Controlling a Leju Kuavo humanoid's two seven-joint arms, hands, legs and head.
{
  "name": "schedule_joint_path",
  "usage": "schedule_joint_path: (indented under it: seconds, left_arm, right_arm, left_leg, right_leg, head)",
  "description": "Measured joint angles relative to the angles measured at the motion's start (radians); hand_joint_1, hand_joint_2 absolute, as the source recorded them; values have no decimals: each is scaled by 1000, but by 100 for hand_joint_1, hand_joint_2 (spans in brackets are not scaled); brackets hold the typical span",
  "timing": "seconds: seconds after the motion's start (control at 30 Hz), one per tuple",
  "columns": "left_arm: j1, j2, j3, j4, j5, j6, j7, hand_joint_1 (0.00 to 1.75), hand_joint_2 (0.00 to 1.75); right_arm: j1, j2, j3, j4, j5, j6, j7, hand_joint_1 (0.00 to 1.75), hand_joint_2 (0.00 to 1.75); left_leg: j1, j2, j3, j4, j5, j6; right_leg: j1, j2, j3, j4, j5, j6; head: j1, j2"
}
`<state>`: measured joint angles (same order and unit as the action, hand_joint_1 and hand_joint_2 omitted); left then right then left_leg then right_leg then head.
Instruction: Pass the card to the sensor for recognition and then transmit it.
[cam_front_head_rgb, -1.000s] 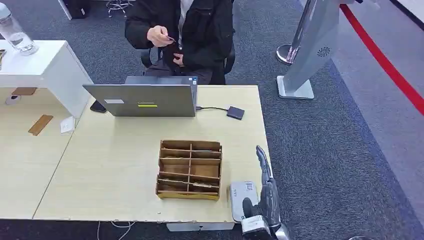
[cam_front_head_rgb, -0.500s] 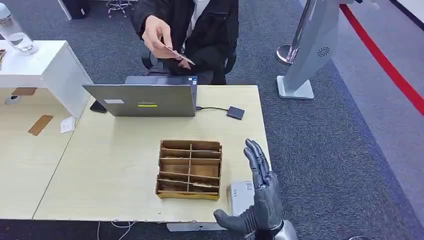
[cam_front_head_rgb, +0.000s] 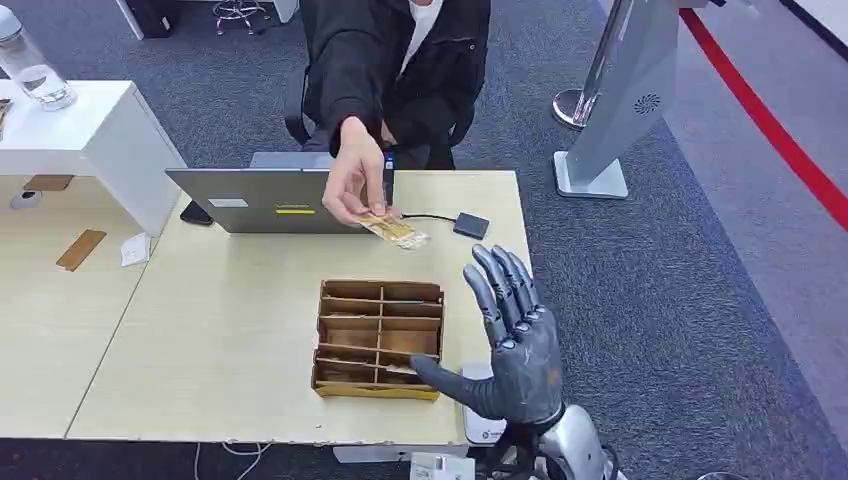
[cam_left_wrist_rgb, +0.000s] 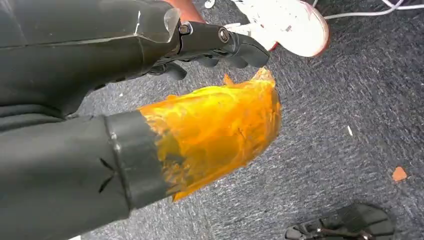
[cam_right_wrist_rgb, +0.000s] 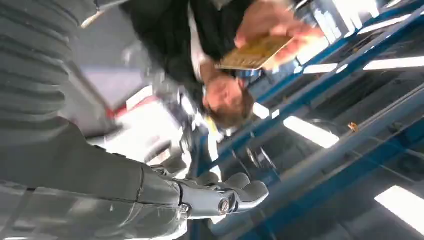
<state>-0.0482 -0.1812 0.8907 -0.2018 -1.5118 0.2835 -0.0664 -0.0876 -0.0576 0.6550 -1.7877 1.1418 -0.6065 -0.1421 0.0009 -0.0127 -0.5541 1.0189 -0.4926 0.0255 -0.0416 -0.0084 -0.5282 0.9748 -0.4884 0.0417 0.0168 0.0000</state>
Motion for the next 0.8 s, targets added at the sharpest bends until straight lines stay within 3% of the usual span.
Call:
schedule_joint_path:
  seconds: [0.23,0.5,0.8]
  left_arm:
    - [-6,1,0,0,-11,-7,2,0,0]
    - [-6,1,0,0,-14,-7,4,0,0]
    - [-6,1,0,0,-13,-9,8,0,0]
  right_arm:
    - [-137,-33,5,93,379,13,202,0,175]
    - [-204,-59,13,177,399,28,283,0,175]
    - [-220,-73,28,219,399,30,300,0,175]
  left_leg:
    - [0,0,0,0,1,0]
    - [0,0,0,0,1,0]
    - [0,0,0,0,1,0]
  right_leg:
    - [0,0,0,0,1,-1]
    - [0,0,0,0,1,-1]
    - [0,0,0,0,0,-1]
  head:
    - [0,0]
    - [0,0]
    - [0,0]
